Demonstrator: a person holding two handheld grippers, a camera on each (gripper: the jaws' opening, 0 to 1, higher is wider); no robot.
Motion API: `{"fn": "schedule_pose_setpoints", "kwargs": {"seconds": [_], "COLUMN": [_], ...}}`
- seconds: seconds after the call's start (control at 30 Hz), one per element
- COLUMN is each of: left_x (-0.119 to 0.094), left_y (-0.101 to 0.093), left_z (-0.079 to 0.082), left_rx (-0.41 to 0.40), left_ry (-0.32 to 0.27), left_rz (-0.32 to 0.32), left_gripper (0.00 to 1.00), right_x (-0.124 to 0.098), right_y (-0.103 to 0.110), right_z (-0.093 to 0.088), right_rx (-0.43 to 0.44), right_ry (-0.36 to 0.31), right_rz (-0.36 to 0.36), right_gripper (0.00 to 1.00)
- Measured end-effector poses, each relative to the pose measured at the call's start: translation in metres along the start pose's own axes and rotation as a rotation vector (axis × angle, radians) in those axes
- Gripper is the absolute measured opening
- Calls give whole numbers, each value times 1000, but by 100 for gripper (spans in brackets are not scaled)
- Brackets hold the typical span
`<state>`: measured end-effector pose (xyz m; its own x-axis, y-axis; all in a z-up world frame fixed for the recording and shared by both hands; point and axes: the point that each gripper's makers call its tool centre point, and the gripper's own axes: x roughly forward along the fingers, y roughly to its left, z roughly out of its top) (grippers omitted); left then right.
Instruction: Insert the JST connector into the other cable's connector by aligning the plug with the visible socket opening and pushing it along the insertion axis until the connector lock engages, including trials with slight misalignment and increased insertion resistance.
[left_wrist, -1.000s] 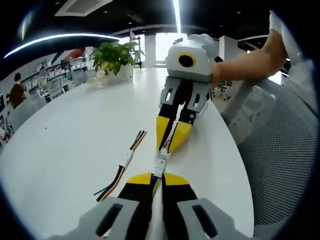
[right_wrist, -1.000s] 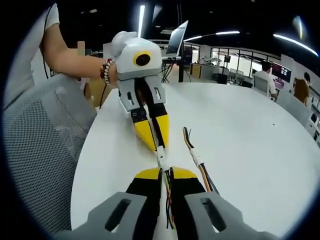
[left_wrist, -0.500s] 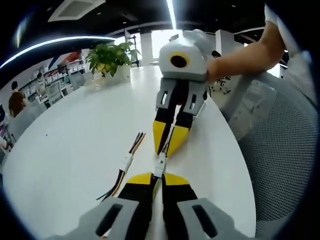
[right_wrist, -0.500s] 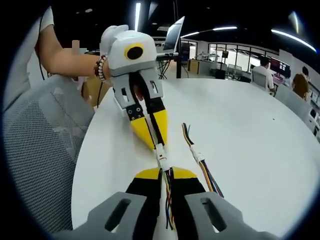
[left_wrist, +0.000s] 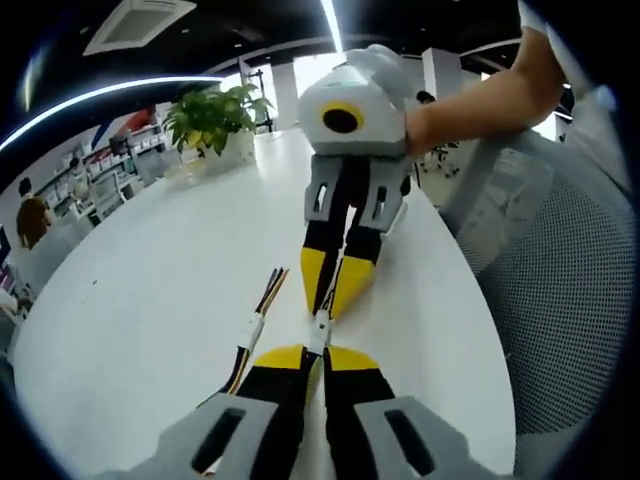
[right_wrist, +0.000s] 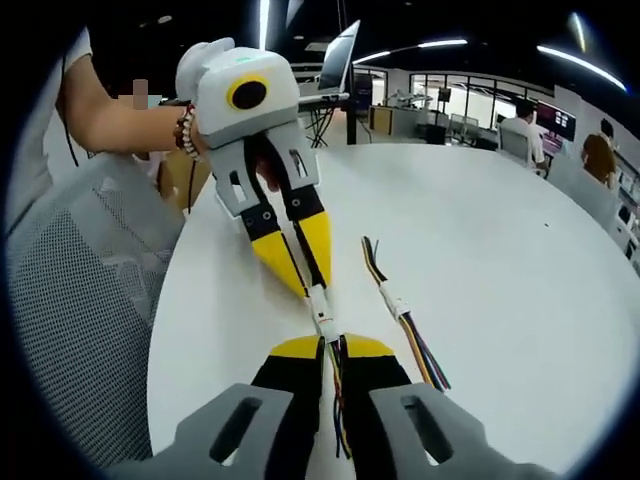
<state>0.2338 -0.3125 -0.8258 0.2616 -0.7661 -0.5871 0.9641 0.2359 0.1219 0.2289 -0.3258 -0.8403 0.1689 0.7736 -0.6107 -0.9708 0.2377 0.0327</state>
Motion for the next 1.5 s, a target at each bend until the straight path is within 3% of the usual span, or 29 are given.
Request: {"fn": "schedule_pose_setpoints", "kwargs": {"seconds": [0.13,0.8,1.07,1.17,1.5], "left_x": [2,-3,0,1,7], "left_y": [-1,5,3,7,18], "left_z": [-2,3,0,-4,-7], "left_rx": [8,-19,-10,3,20], "left_ry": [11,-30,-10,9,26], "left_rz": [-5,13,12,39,95], "left_gripper": [0,0,0,0,0], "right_x": [2,-3,-1,0,6], "right_y": [2,-2,0,-3,-14], "right_z": [-1,10,7,12,9], "right_rx": [-15,-2,-17,-35,-160], "right_ry": [19,-28,-16,-40,-18], "right_rz": [-2,-15,-15,-31,-110], "right_gripper": [3,3,3,3,4]}}
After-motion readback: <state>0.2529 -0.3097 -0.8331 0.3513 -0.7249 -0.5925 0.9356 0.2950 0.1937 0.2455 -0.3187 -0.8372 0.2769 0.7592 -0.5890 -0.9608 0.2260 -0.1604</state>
